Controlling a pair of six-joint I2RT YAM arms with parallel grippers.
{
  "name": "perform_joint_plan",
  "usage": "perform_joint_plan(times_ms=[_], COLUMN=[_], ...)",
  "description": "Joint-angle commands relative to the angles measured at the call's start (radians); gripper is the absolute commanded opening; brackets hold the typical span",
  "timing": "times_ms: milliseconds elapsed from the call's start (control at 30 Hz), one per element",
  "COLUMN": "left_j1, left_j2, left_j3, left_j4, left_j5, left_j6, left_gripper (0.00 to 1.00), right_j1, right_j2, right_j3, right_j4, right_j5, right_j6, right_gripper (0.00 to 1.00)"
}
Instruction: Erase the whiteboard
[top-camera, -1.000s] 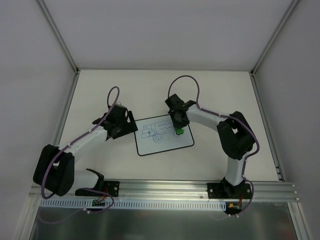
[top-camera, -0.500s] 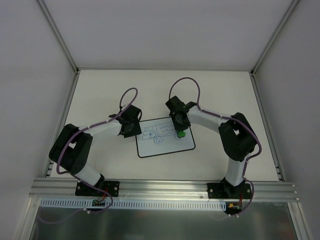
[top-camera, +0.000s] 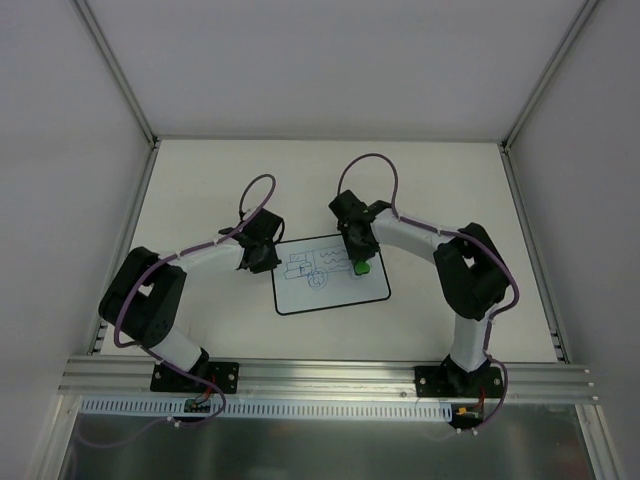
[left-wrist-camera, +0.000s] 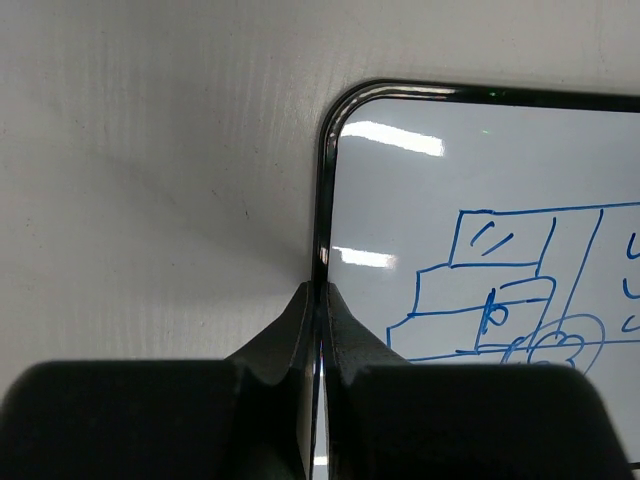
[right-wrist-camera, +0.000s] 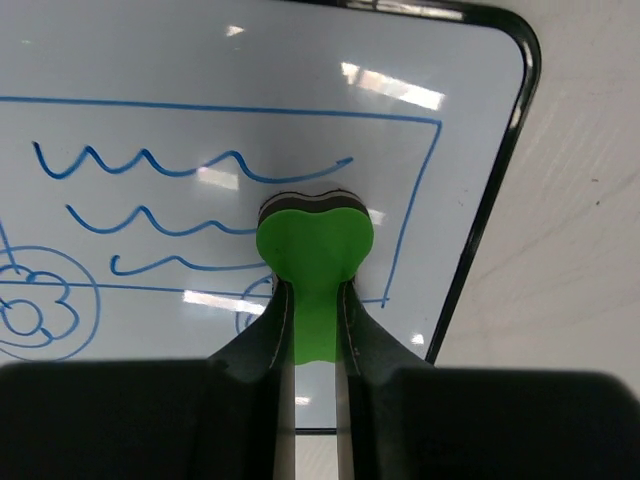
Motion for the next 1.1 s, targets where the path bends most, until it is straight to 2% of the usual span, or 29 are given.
perform_joint_plan(times_ms=[0,167,333,433,667,767,867,933,1067], left_j1=[-0.007,-0.006,-0.006,-0.006,-0.006,-0.006,-0.006,-0.007,-0.006], left_j2=[0.036,0.035,0.035,0.033,0.025,0.030,0.031,0.033,0.041], left_j3=[0.010,0.010,0.005,0.002,-0.001,0.003,0.005,0.008,0.013], left_j4=[-0.044,-0.044,-0.045,-0.047,-0.051,-0.053,-0.054,-0.053,-0.053], left_j5=[-0.013,-0.013,-0.019,-0.025,-0.036,-0.034,-0.033,-0.030,-0.024], left_j6=[-0.007,-0.007,-0.012,-0.018,-0.027,-0.025,-0.025,-0.024,-0.019], left_gripper=[0.00,0.00,0.00,0.00,0.00,0.00,0.00,0.00,0.00], right_j1=[0.043,0.154,0.172,0.110,-0.169,-0.197,-0.162,-0.096,0.023], right_j2=[0.086,0.281,0.344,0.300,0.117,0.108,0.143,0.177,0.298], right_j3=[0.082,0.333,0.427,0.363,0.115,0.098,0.133,0.179,0.361], right_j4=[-0.034,-0.110,-0.167,-0.198,-0.190,-0.184,-0.167,-0.172,-0.230], right_j5=[-0.018,-0.031,0.005,0.068,0.156,0.127,0.072,0.052,0.001], right_j6=[0.050,0.104,0.119,0.126,0.093,0.076,0.067,0.069,0.090], right_gripper=[0.00,0.00,0.00,0.00,0.00,0.00,0.00,0.00,0.00])
